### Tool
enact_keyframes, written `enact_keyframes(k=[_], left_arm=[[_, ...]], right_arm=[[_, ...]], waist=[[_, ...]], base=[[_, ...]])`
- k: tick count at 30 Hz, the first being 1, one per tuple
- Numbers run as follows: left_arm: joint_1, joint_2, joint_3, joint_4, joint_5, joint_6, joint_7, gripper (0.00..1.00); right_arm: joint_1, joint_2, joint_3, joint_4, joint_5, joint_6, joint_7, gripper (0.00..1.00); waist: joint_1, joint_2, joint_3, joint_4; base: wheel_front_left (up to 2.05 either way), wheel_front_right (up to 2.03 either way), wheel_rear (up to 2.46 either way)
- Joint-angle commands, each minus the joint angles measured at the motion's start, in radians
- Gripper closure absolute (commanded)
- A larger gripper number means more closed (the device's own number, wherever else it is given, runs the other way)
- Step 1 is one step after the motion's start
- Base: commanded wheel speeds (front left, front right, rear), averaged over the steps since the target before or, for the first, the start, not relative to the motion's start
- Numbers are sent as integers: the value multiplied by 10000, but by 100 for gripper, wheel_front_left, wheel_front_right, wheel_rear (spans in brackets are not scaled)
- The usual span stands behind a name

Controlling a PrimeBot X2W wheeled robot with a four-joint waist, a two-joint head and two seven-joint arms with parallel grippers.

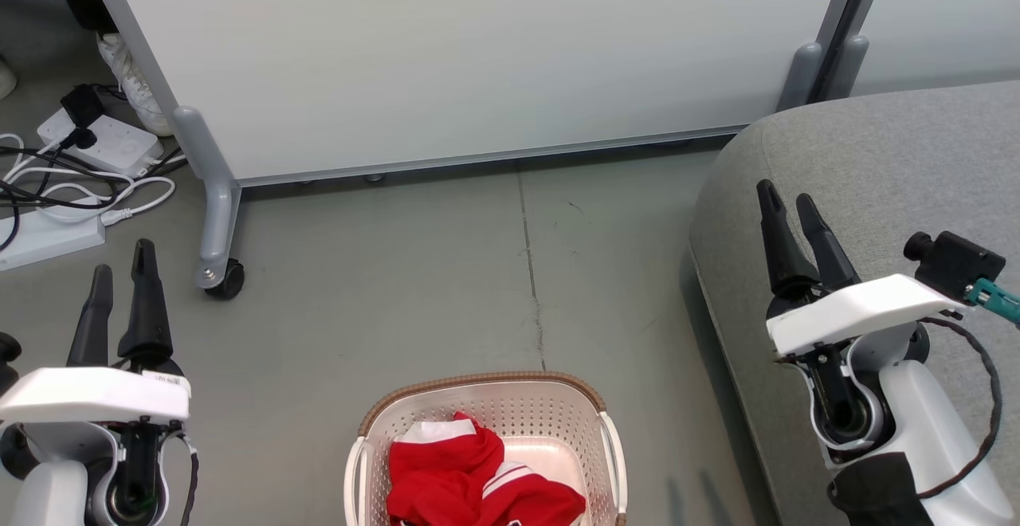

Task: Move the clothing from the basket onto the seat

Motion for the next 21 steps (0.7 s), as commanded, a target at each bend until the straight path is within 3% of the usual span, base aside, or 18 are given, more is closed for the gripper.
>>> enact_keyframes(k=[1,21], left_arm=[[-45,177,-48,-206,230,43,-73,0],[1013,434,-943,-509,2570,369,-692,0]], right_arm=[[-94,-83,29,-179,-295,46,-96,0],[820,-104,75,-383,-3102,52,-620,0]], waist=[[0,0,-1,0],[0,0,-85,42]], base=[[0,0,0],[0,0,0]])
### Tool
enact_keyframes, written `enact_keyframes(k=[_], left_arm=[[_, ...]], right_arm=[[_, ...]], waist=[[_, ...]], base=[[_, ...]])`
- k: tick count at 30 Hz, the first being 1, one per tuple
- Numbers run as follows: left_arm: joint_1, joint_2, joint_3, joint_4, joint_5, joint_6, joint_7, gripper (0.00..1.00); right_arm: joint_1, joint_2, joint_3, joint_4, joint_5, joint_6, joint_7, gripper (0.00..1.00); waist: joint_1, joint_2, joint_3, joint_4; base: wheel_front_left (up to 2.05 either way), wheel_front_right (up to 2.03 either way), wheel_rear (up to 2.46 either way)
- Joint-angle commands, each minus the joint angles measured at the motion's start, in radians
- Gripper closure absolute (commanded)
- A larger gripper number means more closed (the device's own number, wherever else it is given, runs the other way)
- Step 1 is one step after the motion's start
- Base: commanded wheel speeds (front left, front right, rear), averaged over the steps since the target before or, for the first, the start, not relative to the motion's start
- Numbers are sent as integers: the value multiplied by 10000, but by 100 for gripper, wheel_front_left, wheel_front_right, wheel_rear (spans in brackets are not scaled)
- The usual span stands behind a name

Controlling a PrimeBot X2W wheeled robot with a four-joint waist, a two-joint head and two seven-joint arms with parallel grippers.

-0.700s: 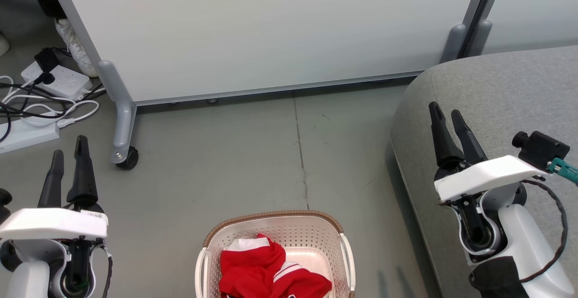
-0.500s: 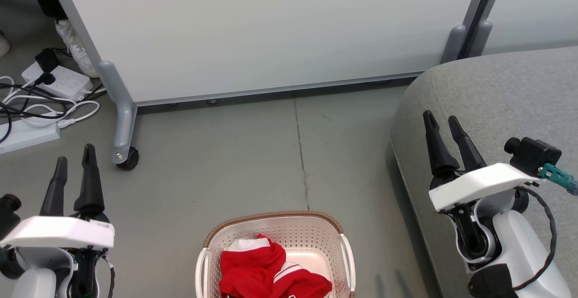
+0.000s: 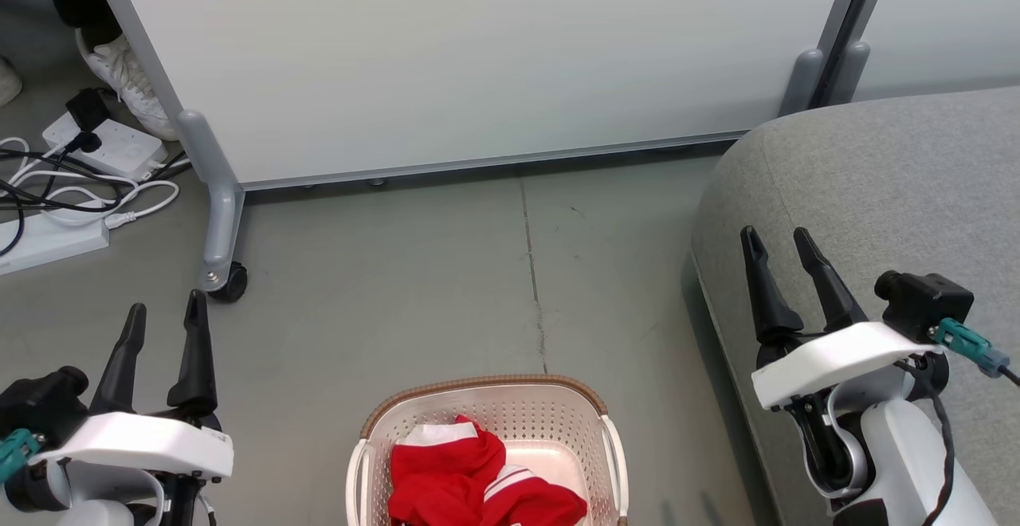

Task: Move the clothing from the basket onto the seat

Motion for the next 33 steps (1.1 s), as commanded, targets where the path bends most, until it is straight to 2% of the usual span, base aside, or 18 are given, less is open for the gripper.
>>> enact_keyframes(k=[1,14,33], left_arm=[[10,163,-93,-145,349,71,-124,0],[359,264,-588,-96,1621,225,-461,0],[763,266,-926,-22,2625,270,-869,0]], right_arm=[[29,-88,-23,-170,-372,49,-136,0],[383,-100,-38,-281,-1756,49,-432,0],[734,-114,-162,175,-2598,54,-633,0]], waist=[[0,0,14,4],[0,0,14,16],[0,0,44,87]], base=[[0,0,0],[0,0,0],[0,0,0]])
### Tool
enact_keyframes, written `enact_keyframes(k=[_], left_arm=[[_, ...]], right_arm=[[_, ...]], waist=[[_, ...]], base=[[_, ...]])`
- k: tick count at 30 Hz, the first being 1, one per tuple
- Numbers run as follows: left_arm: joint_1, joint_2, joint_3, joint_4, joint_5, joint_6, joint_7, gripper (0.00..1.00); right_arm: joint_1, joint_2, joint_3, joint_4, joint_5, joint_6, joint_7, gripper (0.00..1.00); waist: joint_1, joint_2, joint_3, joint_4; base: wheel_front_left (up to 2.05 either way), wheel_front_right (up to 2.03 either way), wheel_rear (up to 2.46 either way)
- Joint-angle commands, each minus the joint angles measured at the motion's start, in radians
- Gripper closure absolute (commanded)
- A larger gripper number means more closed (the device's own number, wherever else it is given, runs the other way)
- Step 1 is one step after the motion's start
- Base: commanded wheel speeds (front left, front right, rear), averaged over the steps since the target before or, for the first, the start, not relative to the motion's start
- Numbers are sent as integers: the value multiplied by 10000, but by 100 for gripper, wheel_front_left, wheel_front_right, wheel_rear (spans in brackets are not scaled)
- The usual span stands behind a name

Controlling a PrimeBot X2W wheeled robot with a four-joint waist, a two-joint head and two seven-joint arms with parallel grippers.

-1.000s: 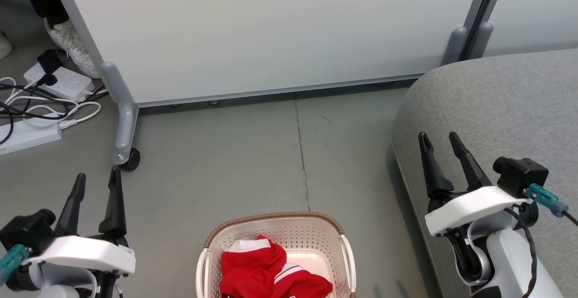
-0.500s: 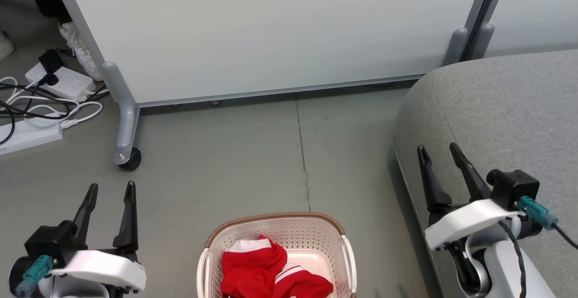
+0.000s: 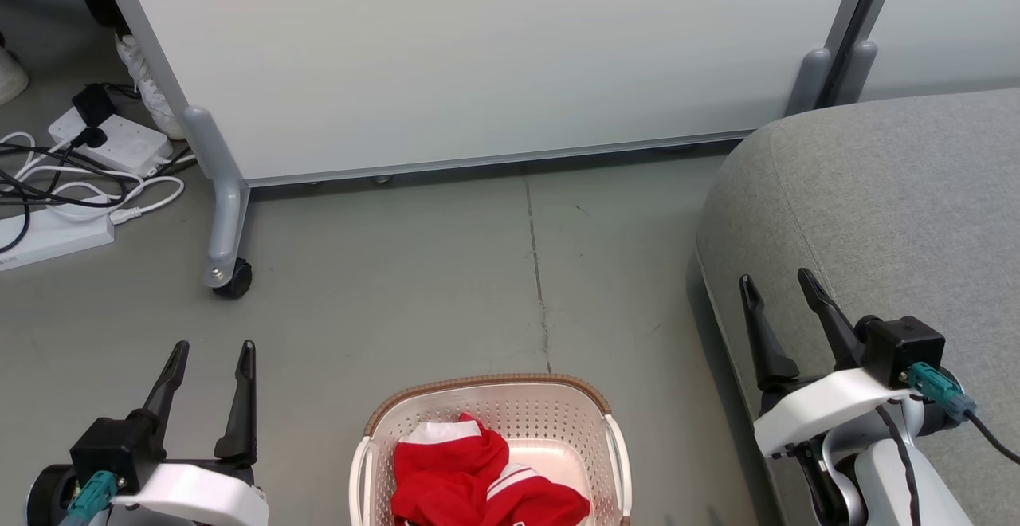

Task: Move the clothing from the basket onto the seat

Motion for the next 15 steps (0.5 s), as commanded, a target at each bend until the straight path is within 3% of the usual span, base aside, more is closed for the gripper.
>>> enact_keyframes(k=[1,15], left_arm=[[10,40,-3,-53,178,4,-98,0],[314,-55,-25,-275,646,-48,-383,0]], right_arm=[[32,-90,-29,-32,-133,42,-107,0],[325,-100,-197,-37,-661,46,-461,0]], waist=[[0,0,-7,4],[0,0,42,36]], base=[[0,0,0],[0,0,0]])
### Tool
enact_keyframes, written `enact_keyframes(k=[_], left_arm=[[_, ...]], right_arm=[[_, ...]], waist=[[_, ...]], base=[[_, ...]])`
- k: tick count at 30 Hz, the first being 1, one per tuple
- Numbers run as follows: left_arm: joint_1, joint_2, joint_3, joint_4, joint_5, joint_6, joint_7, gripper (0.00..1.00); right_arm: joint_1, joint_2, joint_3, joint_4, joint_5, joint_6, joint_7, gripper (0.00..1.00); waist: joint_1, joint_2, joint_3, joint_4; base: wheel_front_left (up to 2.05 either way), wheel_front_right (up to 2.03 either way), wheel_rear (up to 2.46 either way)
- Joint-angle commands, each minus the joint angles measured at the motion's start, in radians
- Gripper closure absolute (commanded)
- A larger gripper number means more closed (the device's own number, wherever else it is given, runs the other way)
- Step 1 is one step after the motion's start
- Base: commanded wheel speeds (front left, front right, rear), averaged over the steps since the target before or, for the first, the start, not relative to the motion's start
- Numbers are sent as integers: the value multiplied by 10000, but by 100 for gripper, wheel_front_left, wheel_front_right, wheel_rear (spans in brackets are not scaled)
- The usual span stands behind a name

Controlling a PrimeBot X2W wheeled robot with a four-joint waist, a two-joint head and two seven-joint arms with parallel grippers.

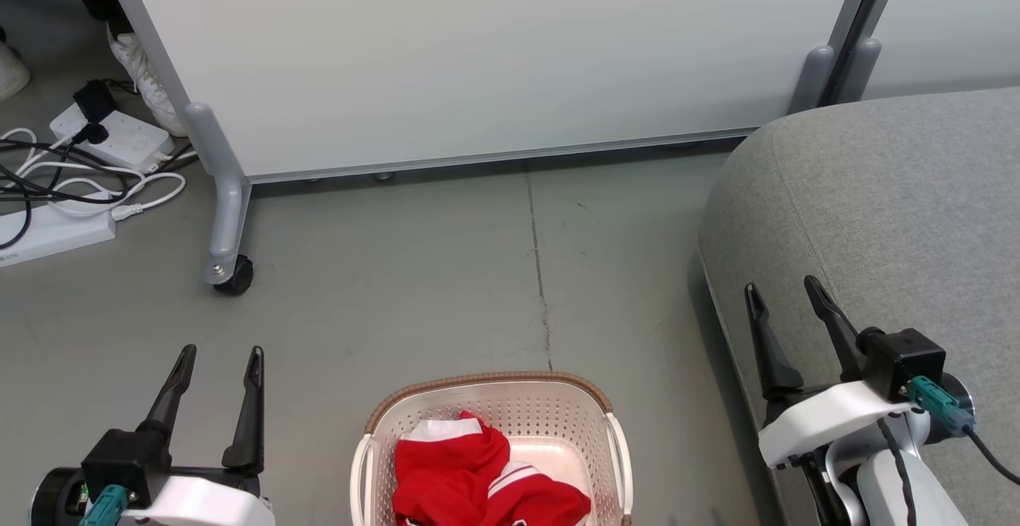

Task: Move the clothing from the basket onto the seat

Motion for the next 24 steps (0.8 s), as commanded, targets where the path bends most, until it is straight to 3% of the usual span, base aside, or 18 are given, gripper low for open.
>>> enact_keyframes(k=[1,24], left_arm=[[111,43,-11,-84,224,10,-78,0],[115,-34,134,-78,694,-98,-217,0]], right_arm=[[116,-92,-43,-49,-184,44,-140,0],[71,-97,92,112,68,36,-280,0]], waist=[[0,-1,3,1],[0,-1,82,55]], base=[[0,0,0],[0,0,0]])
